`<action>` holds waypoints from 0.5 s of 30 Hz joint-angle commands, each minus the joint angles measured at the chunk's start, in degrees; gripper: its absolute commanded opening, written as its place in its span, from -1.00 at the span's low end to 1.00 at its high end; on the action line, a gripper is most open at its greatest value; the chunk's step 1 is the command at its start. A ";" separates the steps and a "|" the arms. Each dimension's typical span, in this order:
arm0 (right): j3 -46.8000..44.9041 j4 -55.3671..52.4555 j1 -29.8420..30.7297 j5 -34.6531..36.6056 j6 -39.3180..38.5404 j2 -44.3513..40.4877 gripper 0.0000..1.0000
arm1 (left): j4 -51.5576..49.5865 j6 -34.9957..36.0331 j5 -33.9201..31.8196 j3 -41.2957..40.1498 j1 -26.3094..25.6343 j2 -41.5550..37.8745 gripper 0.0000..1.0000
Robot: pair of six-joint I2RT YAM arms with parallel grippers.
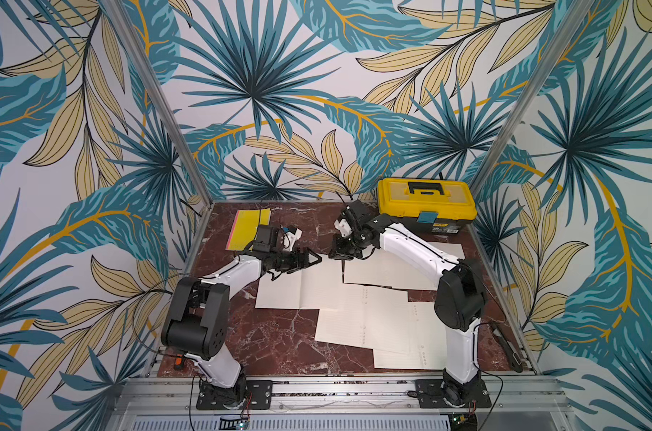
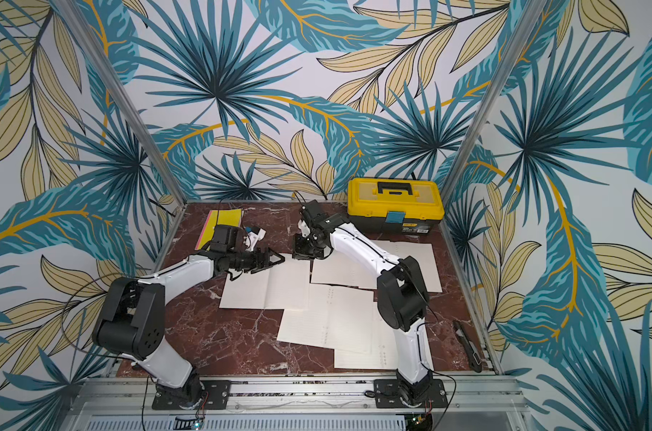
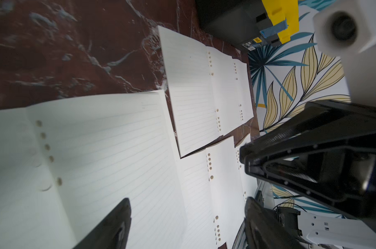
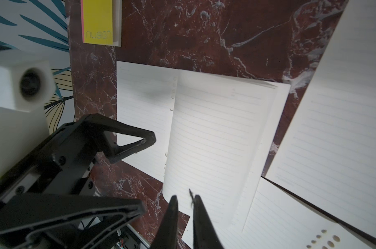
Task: Close the notebook
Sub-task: Close the notebook at the center of the board.
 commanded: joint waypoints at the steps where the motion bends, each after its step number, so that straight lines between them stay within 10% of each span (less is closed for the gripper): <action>1: 1.40 1.45 1.08 -2.88 0.83 2.73 -0.67 | 0.95 -0.50 -2.02 -4.23 4.27 -3.46 0.68; 15: 12.55 -0.41 7.88 -5.48 1.31 14.02 -0.69 | 2.68 -2.09 -8.46 -13.23 14.29 -9.46 0.68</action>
